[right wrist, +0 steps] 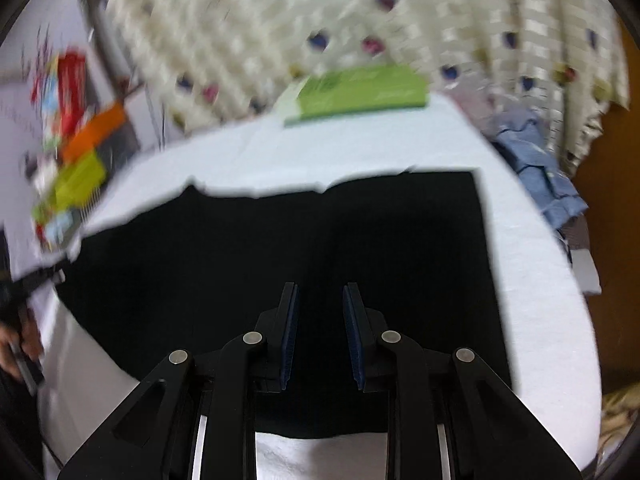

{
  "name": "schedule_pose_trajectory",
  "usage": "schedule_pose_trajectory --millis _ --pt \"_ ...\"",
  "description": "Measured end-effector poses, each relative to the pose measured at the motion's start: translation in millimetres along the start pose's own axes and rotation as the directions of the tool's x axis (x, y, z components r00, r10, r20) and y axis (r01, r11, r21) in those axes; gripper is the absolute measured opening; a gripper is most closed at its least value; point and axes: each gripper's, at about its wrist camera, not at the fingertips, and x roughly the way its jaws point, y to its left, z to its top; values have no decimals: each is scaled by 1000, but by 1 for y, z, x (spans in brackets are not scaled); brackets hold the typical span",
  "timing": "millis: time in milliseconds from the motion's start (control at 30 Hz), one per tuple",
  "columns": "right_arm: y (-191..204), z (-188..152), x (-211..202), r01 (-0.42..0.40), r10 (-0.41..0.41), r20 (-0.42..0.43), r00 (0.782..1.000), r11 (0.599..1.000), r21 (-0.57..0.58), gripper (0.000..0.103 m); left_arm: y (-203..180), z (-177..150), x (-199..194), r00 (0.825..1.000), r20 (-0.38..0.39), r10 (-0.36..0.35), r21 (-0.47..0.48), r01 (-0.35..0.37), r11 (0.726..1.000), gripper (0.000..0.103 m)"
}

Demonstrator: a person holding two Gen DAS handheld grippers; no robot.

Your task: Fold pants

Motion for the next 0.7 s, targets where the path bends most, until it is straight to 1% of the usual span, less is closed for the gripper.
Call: schedule_pose_trajectory --millis 33,67,133,167,200,233,267,300,333,433,467,533,600,667,700 --pt "5 -4 1 -4 3 -10 1000 999 -43 28 -10 -2 9 999 -30 -28 30 29 999 9" --pt "11 -9 -2 7 -7 3 1000 995 -100 35 -22 -7 21 996 -69 -50 59 54 997 9" --pt "18 -17 -5 19 -20 -3 1000 986 -168 37 -34 -19 39 989 -139 -57 96 71 993 9" --pt "22 -20 -8 17 -18 -2 1000 979 -201 38 -37 -26 44 985 -161 -54 116 73 991 9" --pt "29 -23 -11 18 -17 6 1000 972 -235 42 -39 -31 37 991 -122 -47 142 65 988 11" --pt "37 -25 -12 18 -15 14 1000 965 -261 44 -39 -33 33 988 -141 -63 141 83 987 12" --pt "45 -27 -13 -15 19 11 1000 957 -291 44 -35 -36 25 987 -139 -84 125 102 987 12" --pt "60 -28 -13 -90 94 -4 996 942 -322 44 -33 -39 20 986 -137 -97 117 114 987 13" --pt "72 -29 -13 -124 129 -8 992 929 -349 44 -32 -43 13 986 -131 -103 118 119 986 13" --pt "118 -35 -9 -174 186 -23 982 859 -481 44 -34 -55 -1 983 -145 -109 117 126 985 18" --pt "132 -37 -6 -187 202 -29 979 833 -521 44 -34 -58 -5 984 -139 -109 112 125 986 18" --pt "155 -40 2 -235 253 -53 966 775 -587 44 -33 -61 -11 989 -120 -88 115 102 988 18" --pt "171 -40 14 -247 257 -76 963 737 -629 42 -30 -60 -12 989 -113 -94 75 103 992 18" --pt "181 -42 24 -251 253 -94 963 709 -660 42 -26 -58 -11 991 -103 -89 36 93 995 18" --pt "184 -42 31 -250 242 -108 964 699 -670 36 -23 -57 -12 992 -96 -81 22 84 996 18"
